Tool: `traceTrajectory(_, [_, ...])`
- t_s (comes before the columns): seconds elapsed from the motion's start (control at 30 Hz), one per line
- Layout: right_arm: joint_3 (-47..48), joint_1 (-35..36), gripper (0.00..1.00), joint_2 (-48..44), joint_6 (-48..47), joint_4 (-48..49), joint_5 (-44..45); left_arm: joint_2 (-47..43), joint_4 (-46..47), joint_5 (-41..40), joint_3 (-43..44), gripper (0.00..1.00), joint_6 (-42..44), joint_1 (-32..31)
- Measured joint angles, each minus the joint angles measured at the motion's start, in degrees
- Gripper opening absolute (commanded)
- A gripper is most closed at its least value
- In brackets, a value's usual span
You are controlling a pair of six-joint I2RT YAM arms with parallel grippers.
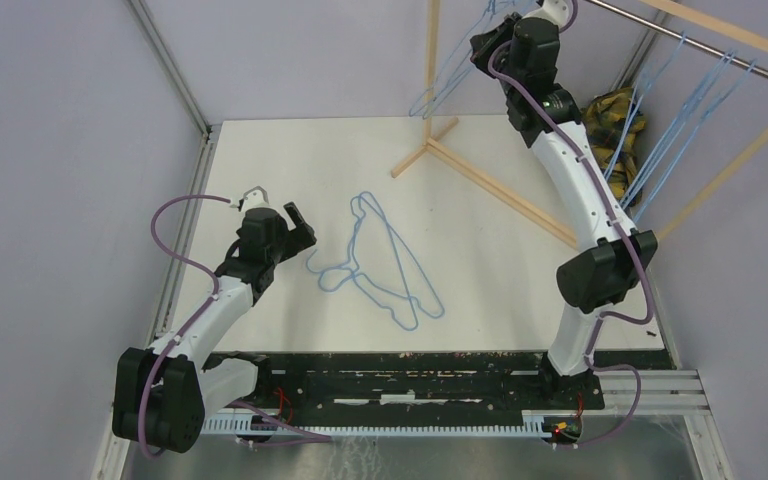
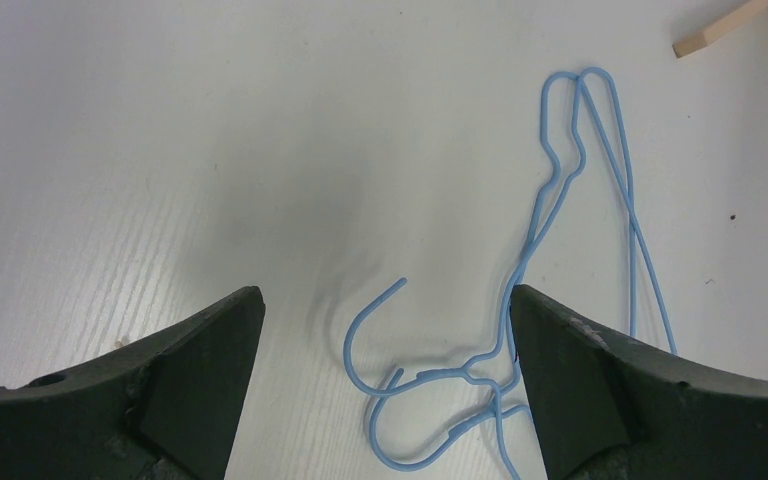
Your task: Organize the hangers
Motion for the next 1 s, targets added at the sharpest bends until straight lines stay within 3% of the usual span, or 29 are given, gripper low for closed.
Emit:
traceTrajectory(0.3, [7.21,0.00,0.03,5.77,-0.02,-0.98,0.70,0.00,-0.02,-0.20,0.00,0.99,0.00,0.00])
traceTrajectory(0.37, [6.58,0.00,0.20,5.55,0.00,-0.46,0.68,0.02,-0.02,-0.20,0.00,1.00,0.00,0.00])
traceTrajectory(0.73, [-7.04,0.13,0.62,-2.03,-3.06,-2.62,1.70,0.46,0.00,-0.20,0.00,1.00,0.00,0.00])
traceTrajectory(1.0, [-16.04,0.35,0.75,-17.27,-6.12,-3.54,4.46,0.50,-0.02,-0.20,0.00,1.00,0.00,0.00])
